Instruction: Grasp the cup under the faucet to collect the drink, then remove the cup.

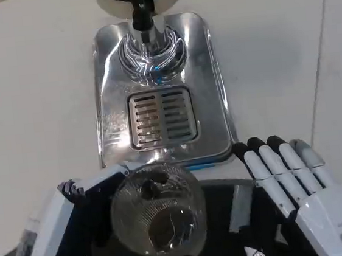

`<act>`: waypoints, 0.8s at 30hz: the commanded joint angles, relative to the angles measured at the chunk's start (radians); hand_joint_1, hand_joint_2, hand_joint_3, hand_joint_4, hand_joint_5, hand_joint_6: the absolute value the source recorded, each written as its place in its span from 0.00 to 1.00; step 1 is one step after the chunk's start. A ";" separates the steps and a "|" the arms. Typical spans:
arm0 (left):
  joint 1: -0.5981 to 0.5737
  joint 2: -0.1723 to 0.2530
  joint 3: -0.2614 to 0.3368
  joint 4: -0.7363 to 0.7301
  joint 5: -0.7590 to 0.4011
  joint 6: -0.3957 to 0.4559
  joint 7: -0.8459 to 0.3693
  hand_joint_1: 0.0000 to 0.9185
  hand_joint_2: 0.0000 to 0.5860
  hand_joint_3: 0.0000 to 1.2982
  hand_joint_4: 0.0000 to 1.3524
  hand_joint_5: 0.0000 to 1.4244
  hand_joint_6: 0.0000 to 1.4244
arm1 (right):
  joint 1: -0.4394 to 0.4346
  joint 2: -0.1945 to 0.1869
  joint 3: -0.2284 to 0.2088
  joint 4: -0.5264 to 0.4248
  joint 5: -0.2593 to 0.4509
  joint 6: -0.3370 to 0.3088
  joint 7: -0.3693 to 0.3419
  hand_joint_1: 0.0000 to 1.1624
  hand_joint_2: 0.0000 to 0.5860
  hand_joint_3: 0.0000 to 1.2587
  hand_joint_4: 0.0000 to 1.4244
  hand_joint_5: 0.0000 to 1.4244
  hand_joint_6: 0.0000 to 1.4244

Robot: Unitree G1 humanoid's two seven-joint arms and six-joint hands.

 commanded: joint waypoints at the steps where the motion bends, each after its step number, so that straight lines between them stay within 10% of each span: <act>1: -0.047 -0.012 0.011 0.033 0.008 0.025 0.018 0.75 0.00 0.92 0.81 0.97 1.00 | -0.007 0.014 -0.008 -0.004 0.007 0.012 0.005 0.24 1.00 0.00 0.00 0.00 0.00; 24: -0.680 0.030 -0.131 0.695 0.167 0.162 0.230 0.75 0.00 0.92 0.81 0.97 1.00 | 0.015 0.079 -0.044 -0.102 0.004 0.104 0.100 0.26 1.00 0.00 0.00 0.00 0.00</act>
